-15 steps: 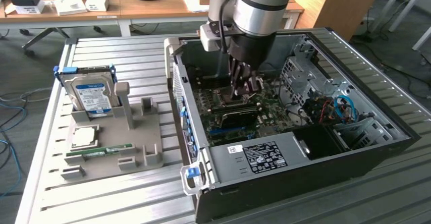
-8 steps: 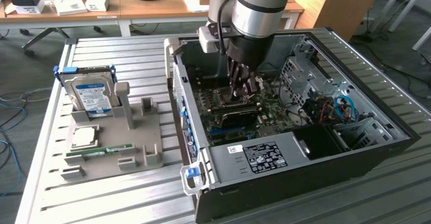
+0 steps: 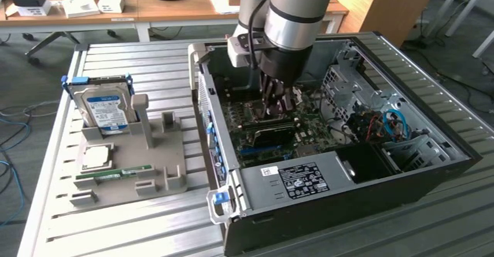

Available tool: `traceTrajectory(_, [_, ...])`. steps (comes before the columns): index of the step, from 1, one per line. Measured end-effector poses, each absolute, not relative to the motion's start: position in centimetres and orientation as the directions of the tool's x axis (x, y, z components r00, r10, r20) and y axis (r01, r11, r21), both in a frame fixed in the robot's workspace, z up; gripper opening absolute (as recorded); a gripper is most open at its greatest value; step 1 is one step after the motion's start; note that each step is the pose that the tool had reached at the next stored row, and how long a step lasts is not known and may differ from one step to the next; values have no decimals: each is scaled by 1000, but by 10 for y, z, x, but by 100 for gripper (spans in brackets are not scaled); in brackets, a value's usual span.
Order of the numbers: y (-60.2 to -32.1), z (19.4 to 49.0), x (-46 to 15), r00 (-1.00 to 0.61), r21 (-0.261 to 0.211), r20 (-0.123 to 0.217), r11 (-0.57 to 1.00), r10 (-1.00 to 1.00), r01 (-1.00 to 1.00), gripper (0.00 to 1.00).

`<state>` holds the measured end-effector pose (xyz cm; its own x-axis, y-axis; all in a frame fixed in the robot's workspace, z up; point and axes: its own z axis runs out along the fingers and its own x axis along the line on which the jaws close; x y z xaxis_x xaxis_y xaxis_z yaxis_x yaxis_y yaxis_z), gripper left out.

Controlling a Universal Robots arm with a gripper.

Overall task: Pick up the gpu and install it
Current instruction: 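Press down on the gpu until it lock into place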

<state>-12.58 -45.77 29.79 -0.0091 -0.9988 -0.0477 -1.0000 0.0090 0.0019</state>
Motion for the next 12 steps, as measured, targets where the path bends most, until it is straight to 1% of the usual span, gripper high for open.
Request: traceTrajectory(12, [-458, 289, -126, -9, 2, -48, 9, -999, -1000, 11])
